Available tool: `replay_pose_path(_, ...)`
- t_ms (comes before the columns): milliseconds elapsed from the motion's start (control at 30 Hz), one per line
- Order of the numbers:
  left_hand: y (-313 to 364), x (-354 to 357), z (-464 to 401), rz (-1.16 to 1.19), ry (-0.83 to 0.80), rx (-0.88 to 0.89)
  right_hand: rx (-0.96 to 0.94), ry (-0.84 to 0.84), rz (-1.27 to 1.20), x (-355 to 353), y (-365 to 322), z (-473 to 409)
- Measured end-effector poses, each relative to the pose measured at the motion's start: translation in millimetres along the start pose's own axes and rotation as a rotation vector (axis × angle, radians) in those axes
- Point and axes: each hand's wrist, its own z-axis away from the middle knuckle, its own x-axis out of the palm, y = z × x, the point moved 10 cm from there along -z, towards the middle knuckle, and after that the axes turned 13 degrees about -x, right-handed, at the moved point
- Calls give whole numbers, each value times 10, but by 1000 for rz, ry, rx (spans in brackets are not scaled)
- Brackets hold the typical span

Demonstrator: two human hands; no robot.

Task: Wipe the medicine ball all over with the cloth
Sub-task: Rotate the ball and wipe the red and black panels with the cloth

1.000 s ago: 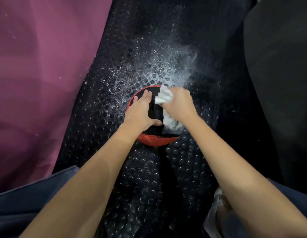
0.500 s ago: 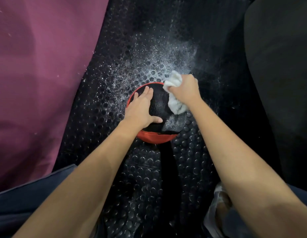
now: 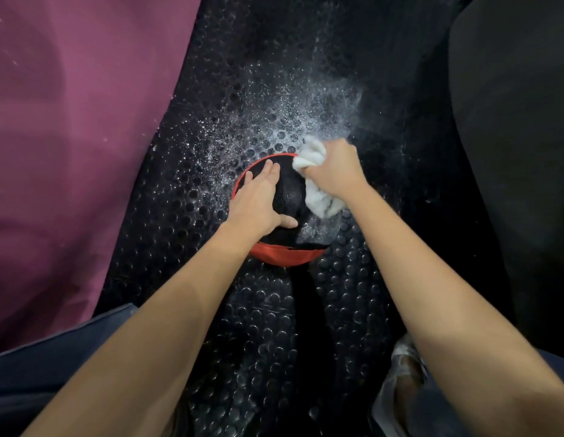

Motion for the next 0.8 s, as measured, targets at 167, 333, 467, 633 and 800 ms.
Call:
replay_pose_path(167, -34, 12, 16, 4, 6, 7, -12, -1, -54, 54, -2, 107)
replay_pose_path(333, -11, 17, 4, 2, -6, 10, 194, 92, -180, -81, 422, -12)
replay_pose_path(467, -66, -24, -28, 7, -15, 15, 166, 53, -210, 6, 366, 144)
replay_pose_path(633, 4, 67, 105, -148, -68, 121, 126, 93, -238, 7, 331, 306)
replay_pose_path(800, 32, 124, 144, -274, -64, 138, 152, 99, -190, -90, 342, 220)
